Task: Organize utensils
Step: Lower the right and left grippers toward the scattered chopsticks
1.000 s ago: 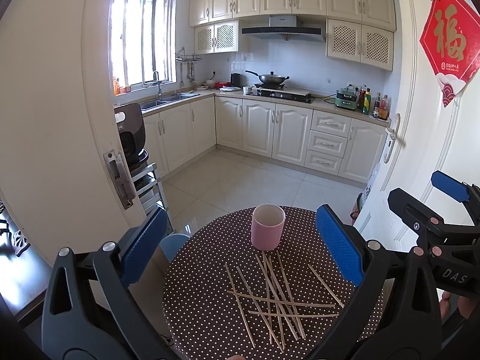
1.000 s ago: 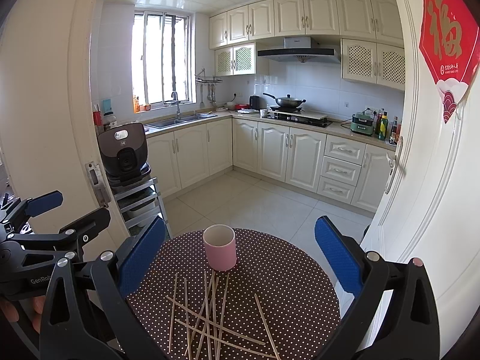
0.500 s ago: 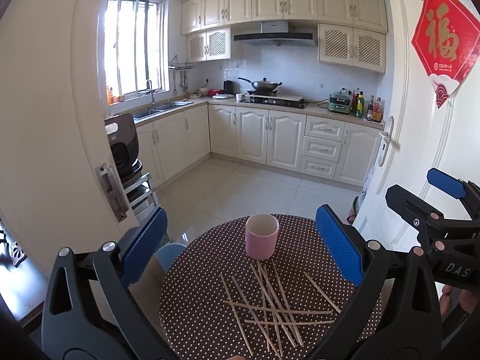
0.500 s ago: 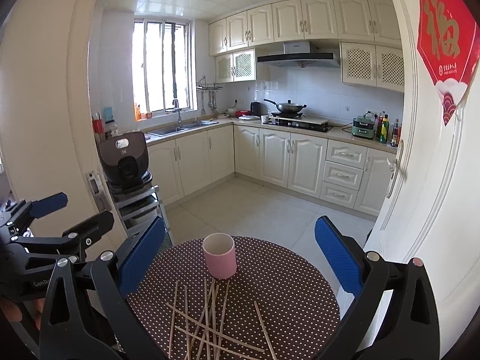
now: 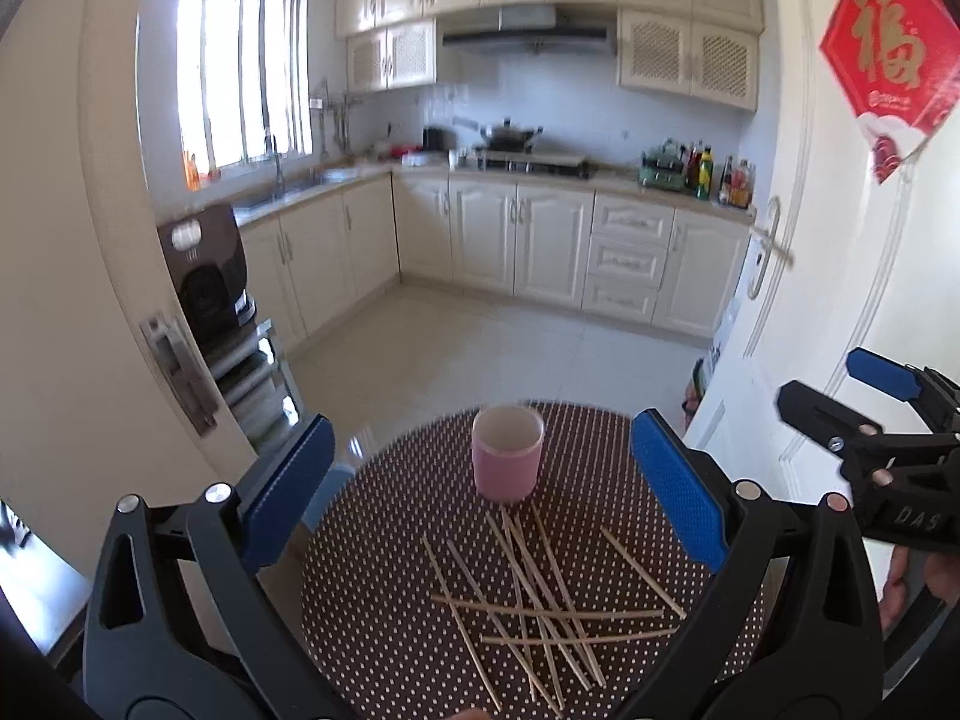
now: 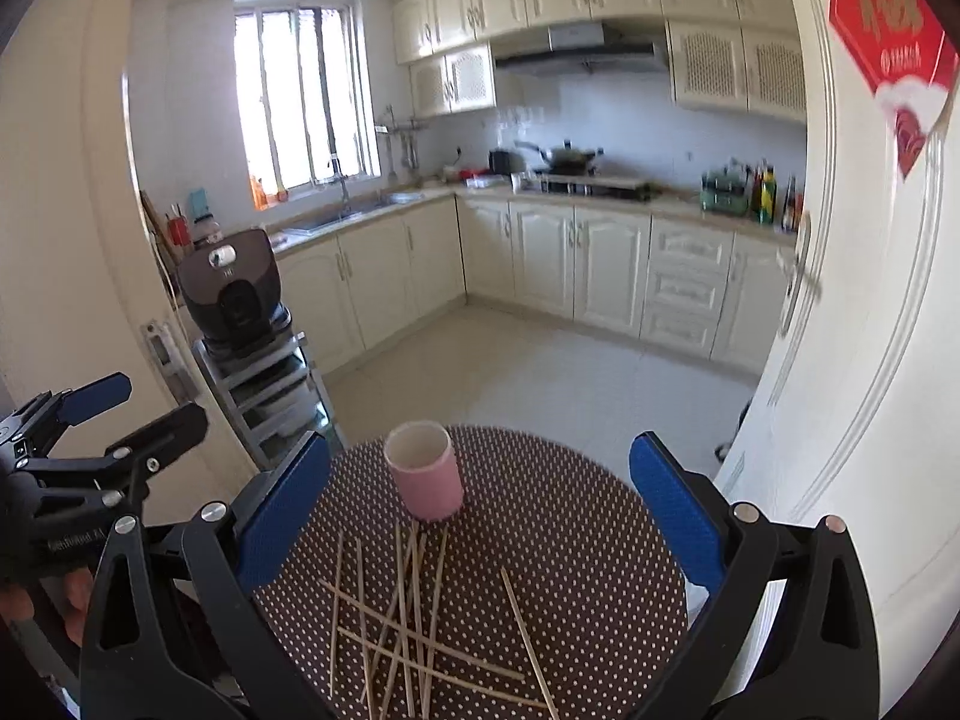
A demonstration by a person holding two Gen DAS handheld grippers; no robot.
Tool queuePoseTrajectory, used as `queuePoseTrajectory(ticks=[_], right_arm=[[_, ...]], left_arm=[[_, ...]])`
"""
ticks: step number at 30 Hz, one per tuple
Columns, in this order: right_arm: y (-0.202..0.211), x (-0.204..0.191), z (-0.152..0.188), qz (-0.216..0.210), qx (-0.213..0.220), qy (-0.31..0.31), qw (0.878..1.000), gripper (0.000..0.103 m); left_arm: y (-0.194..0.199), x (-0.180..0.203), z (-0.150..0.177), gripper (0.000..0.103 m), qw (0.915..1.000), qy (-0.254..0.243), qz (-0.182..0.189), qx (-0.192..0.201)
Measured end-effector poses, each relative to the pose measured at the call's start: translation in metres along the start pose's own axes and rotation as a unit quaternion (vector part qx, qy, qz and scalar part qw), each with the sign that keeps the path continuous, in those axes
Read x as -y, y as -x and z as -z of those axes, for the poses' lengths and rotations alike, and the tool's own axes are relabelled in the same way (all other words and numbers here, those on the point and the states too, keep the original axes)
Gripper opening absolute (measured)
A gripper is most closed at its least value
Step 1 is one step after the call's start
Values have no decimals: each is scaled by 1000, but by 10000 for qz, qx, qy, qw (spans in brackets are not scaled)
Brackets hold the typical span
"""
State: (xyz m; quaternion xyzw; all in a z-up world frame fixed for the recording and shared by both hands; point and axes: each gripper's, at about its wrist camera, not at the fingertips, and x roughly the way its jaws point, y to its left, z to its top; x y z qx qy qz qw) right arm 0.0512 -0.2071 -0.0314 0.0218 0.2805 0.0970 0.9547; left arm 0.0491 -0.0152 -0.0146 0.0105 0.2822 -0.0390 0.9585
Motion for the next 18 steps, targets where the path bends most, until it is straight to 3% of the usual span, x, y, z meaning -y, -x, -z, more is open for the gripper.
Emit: queuePoseTrajectory(ticks=[8,13,18], right_arm=[[-59,31,29,-127,-1146,-371,9926,95],[-101,49,63,-222,-2096,-548,9760,76],[-136,60,97,-372,-2853,-611,9558,61]], left_arm=[[-69,-45,35,97,9901,645,140,-1237],[-100,-60,67,97,9787,960,173,-1809],[-128,-74,101,92,9595,1439,160,-2418]])
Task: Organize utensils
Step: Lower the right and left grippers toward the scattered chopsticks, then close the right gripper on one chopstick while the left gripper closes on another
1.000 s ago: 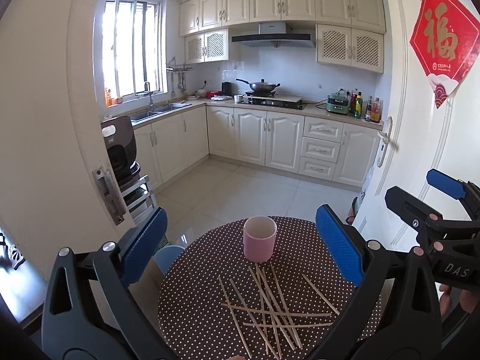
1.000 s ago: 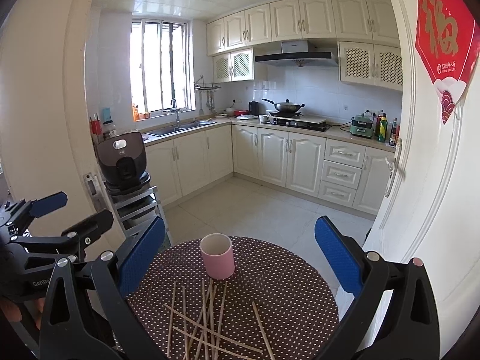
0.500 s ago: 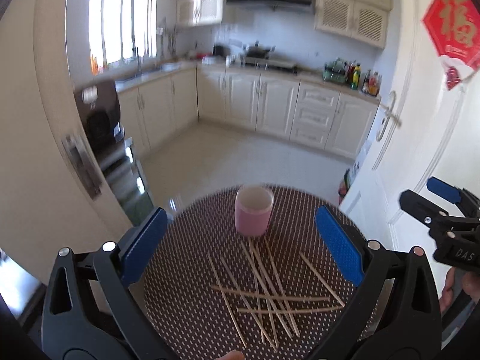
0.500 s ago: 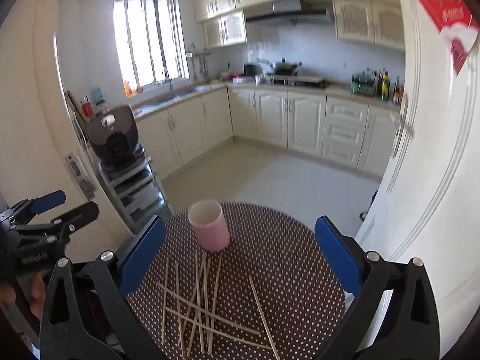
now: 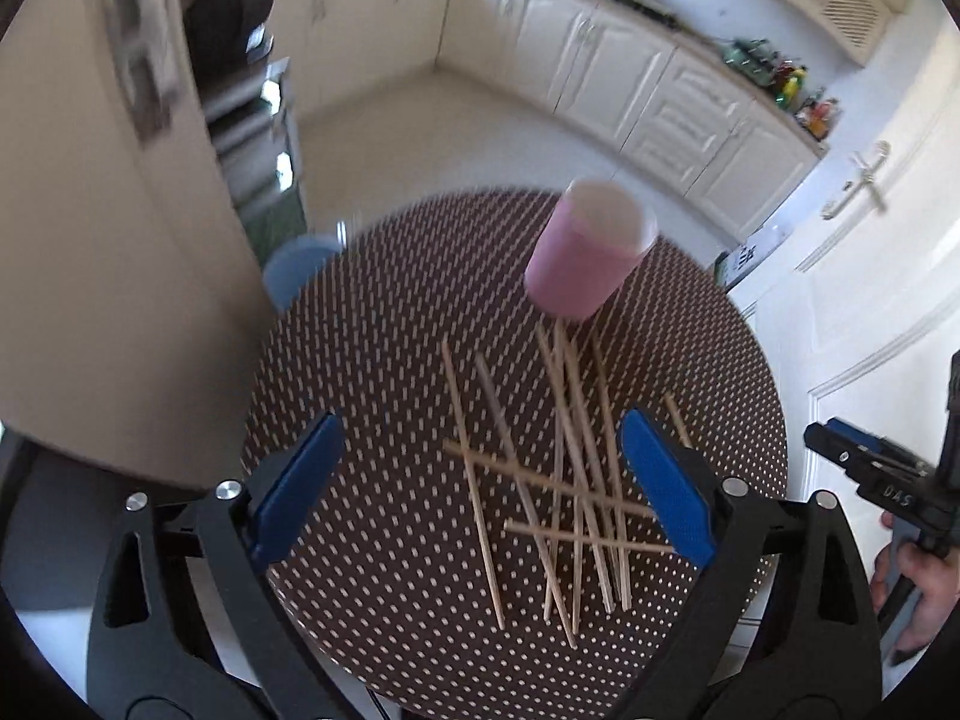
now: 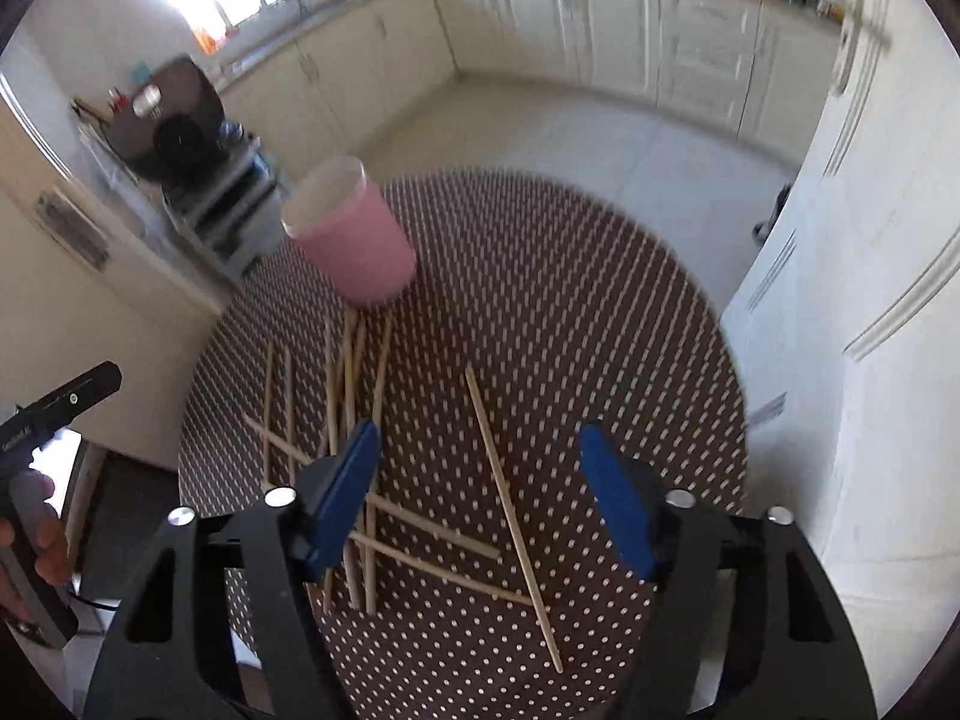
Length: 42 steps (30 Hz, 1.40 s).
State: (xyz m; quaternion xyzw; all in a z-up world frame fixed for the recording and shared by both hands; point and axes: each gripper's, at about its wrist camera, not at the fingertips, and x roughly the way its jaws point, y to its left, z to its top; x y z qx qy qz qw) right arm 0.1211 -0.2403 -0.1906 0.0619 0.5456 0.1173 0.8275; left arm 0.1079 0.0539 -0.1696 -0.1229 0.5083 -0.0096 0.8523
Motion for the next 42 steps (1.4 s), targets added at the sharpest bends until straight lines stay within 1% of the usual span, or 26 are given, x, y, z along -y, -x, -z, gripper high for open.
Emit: queuePoseTrajectory(ticks=[2,5,7,9,11,12,15,16,17,19,21,23,28,32,33,35,38,39,42], right_arm=[[-16,4,3,-24,-264,-18,9996,58],[-33,9,5,-21,-524,97,9986,55],[-44,12,5,-1,-640,198,9978,53],[-56,14,4,-29,-761,290,9967,52],[-66,15,1,-65,-843,348,9958,50],[-72,16,0,-84,-887,375,9953,50],[-86,17,-4,-167,-1050,455,9933,47],[-92,17,-5,-190,-1123,490,9923,46],[-97,16,-6,-199,-1178,514,9915,45],[-104,16,-7,-232,-1285,565,9898,44],[-113,16,-9,-259,-1409,590,9879,43],[-120,15,-10,-288,-1504,603,9864,42],[-138,12,-12,-276,-1678,646,9833,41],[-148,10,-13,-273,-1768,711,9813,40],[-150,9,-14,-267,-1778,731,9810,40],[-159,0,-17,-220,-1775,780,9808,38],[-166,-8,-23,-84,-1792,977,9789,30],[-170,-8,-29,-13,-1810,1054,9778,26],[-178,-15,-33,112,-1837,1275,9746,24]], left_arm=[[-13,-3,5,91,9997,149,-2,-181],[-31,-4,11,89,9982,380,29,-453],[-45,-1,14,89,9968,485,37,-634],[-60,1,17,85,9949,595,13,-816],[-73,2,19,80,9932,674,1,-948],[-80,2,20,79,9918,764,-17,-1022],[-97,-4,21,71,9875,1047,-62,-1180],[-102,-6,20,65,9859,1129,-76,-1233],[-108,-8,19,57,9844,1190,-94,-1294],[-118,-10,17,52,9805,1339,-120,-1434],[-125,-13,17,49,9778,1456,-147,-1497],[-133,-13,18,39,9756,1545,-154,-1551],[-149,-17,16,33,9698,1784,-95,-1657],[-156,-20,17,23,9679,1880,-101,-1663],[-159,-20,16,23,9675,1892,-71,-1674],[-163,-22,17,20,9672,1896,-85,-1687],[-169,-21,18,15,9675,1886,-82,-1685],[-163,-18,17,15,9676,1876,-76,-1689],[-168,-10,18,11,9682,1847,-96,-1686]])
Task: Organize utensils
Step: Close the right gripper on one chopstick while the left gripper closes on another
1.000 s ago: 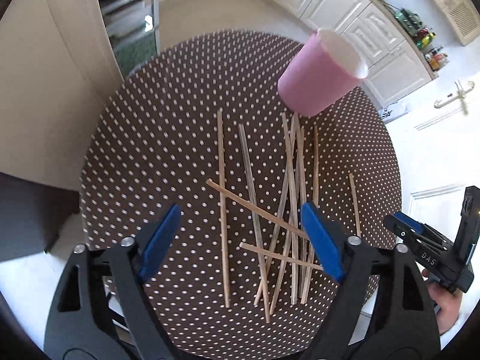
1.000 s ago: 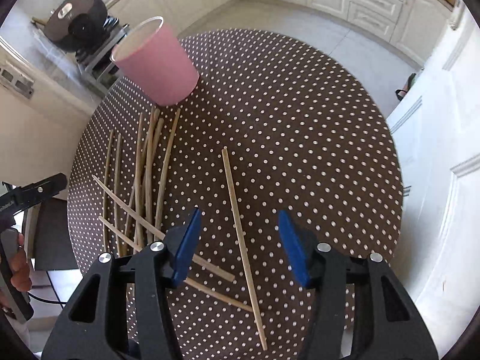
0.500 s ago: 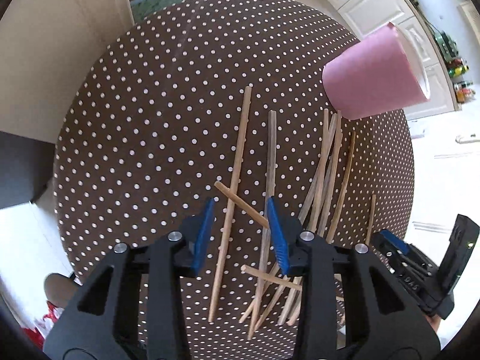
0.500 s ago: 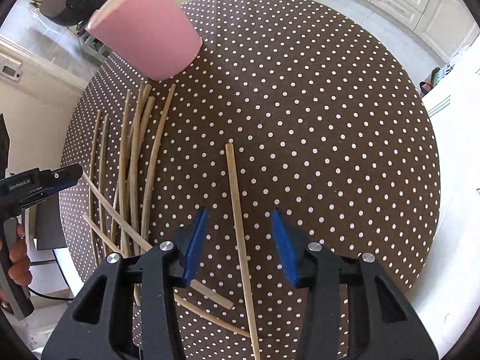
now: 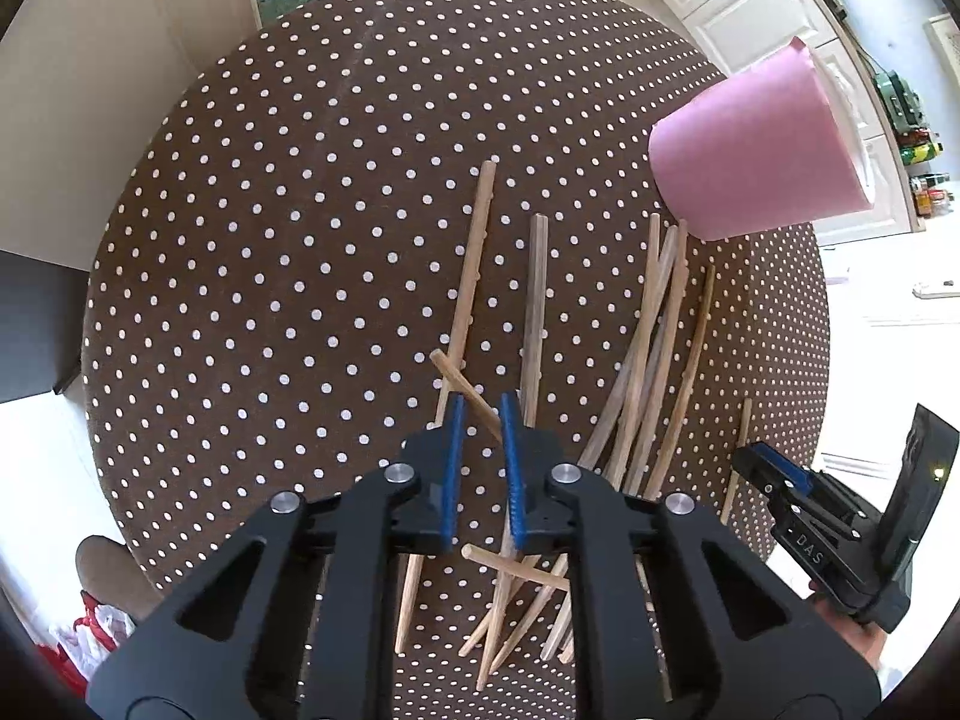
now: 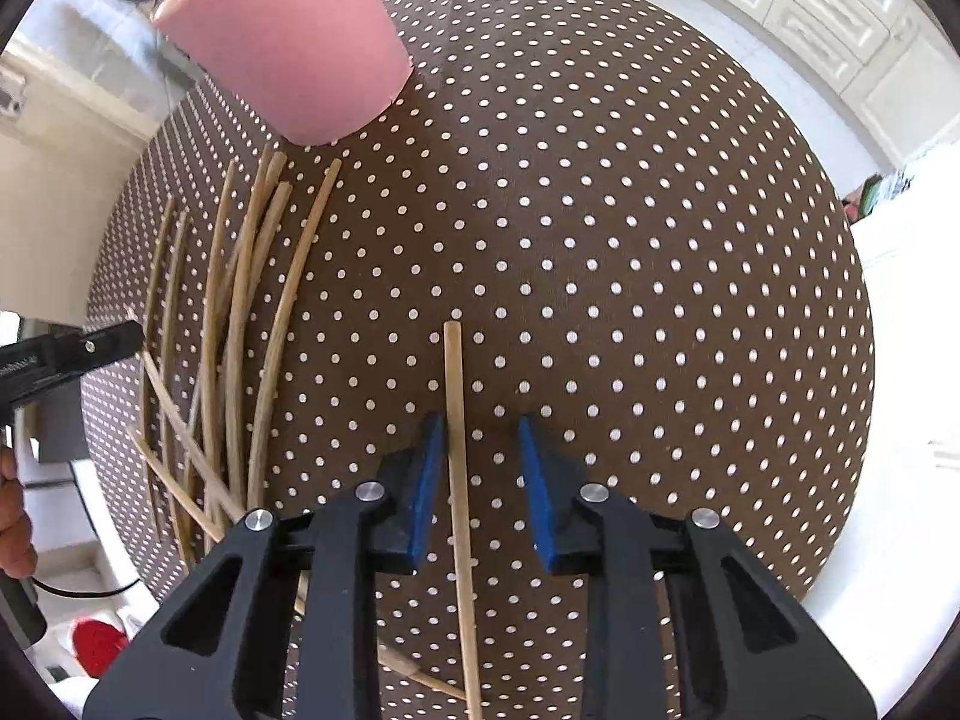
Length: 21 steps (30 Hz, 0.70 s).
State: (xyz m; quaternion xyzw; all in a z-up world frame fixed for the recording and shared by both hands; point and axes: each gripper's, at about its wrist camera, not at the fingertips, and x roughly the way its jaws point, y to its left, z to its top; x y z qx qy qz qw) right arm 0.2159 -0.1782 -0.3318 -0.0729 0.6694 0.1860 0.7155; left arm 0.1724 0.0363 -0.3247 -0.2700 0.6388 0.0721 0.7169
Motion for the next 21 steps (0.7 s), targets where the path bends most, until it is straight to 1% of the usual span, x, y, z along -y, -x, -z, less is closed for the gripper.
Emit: queuePoseTrajectory(ticks=[4,7,8,10,13,17,19,20,21], right_arm=[[-7,-17,-7,344,-76,390,9986,24],[-11,-26,-8,472,-43,554,9973,22],[-14,-29,-7,476,-33,556,9973,21],[-14,-28,-5,471,-16,549,9974,14],[-12,-24,-1,432,-6,491,9979,6],[-12,-21,-1,383,19,514,9979,5],[-11,-21,-1,366,25,495,9981,5],[-10,-10,4,339,35,484,9982,5],[-10,-9,4,323,43,473,9984,5]], left_arm=[[-6,9,2,10,10000,-21,32,-19],[-8,13,2,9,10000,-35,60,-9],[-8,13,2,9,10000,-41,75,-2],[-11,14,2,8,9999,-48,88,-6],[-11,15,1,8,9999,-37,94,-20],[-10,12,0,8,9998,24,141,-144],[-13,11,-2,8,9998,58,74,-166],[-13,11,-2,8,9998,82,63,-183],[-13,9,-2,8,9998,83,51,-185]])
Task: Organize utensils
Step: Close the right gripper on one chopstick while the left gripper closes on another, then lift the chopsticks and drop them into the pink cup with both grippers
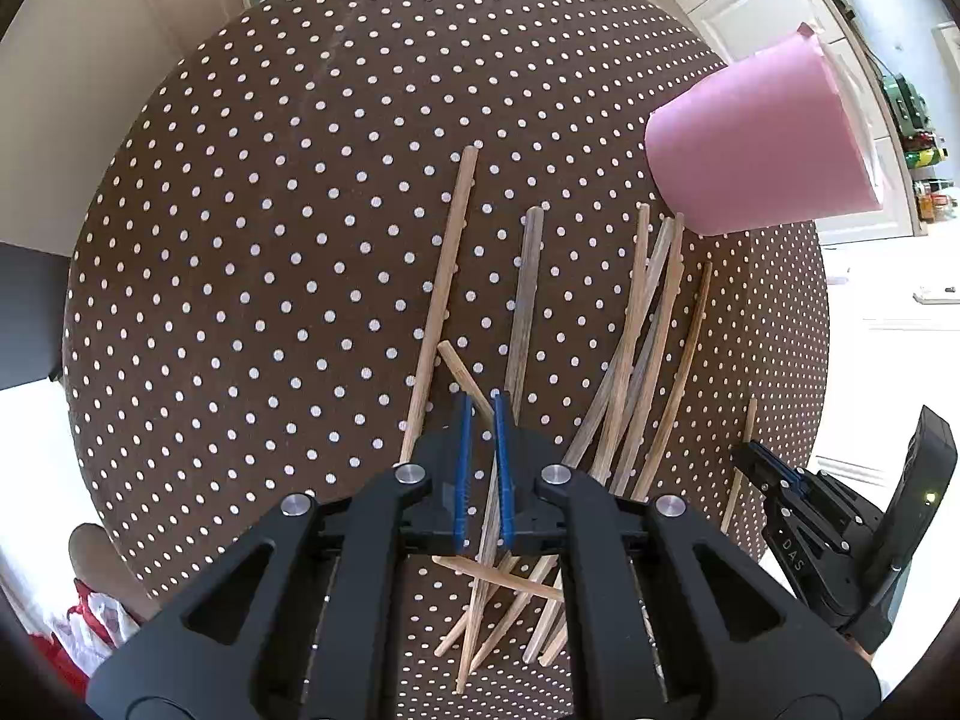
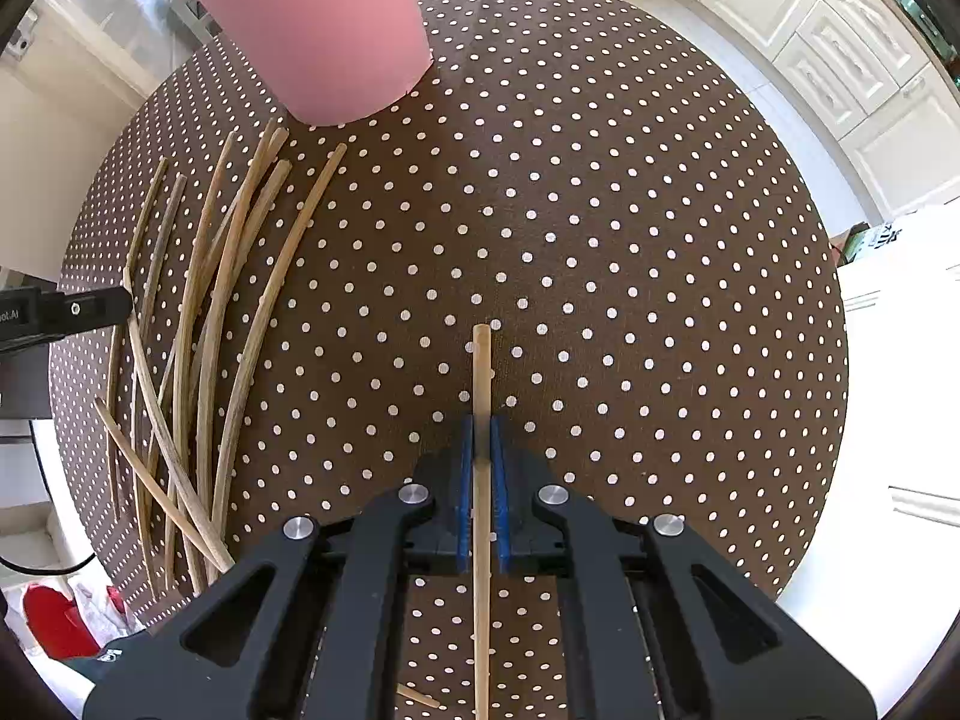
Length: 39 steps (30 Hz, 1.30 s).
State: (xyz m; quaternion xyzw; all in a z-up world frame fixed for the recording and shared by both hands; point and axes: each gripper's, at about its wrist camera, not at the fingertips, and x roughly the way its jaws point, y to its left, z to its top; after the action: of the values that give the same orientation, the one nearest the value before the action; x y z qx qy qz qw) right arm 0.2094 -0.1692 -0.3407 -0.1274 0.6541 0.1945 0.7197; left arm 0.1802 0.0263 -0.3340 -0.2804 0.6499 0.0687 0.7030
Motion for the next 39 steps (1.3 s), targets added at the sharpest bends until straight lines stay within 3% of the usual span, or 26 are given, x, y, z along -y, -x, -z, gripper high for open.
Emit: queuePoseTrajectory(ticks=[4,6,7,8,10,11,13,16,25,34,39], right_arm=[[10,7,7,-51,10,1,10000,5],[15,4,15,-95,5,-5,10000,5],[15,5,16,-114,-2,-9,9999,5],[15,5,18,-122,-3,-20,9999,5],[18,4,23,-148,-7,-47,9999,5],[18,4,23,-152,-9,-44,9999,5],[17,4,22,-154,-16,-33,9999,5],[16,3,20,-162,-25,-23,9999,5],[13,6,12,-253,-50,-36,9997,5],[33,23,0,-591,221,-314,9975,5],[63,32,-8,-965,578,-613,9918,5]], left_arm=[[-1,-5,0,11,9999,68,1,-93],[-2,-9,-1,27,9996,198,38,-172],[-2,-12,-1,41,9993,301,93,-184],[-1,-15,-1,45,9992,353,103,-152],[-1,-16,-1,44,9994,315,69,-152],[-1,-16,-2,36,9994,302,52,-165],[-3,-16,-4,33,9993,310,47,-204],[-5,-15,-8,15,9992,325,9,-243],[-13,-8,-3,5,9993,283,130,-205],[29,-8,-11,5,9979,118,589,241],[61,-8,-19,5,9959,-26,755,503]])
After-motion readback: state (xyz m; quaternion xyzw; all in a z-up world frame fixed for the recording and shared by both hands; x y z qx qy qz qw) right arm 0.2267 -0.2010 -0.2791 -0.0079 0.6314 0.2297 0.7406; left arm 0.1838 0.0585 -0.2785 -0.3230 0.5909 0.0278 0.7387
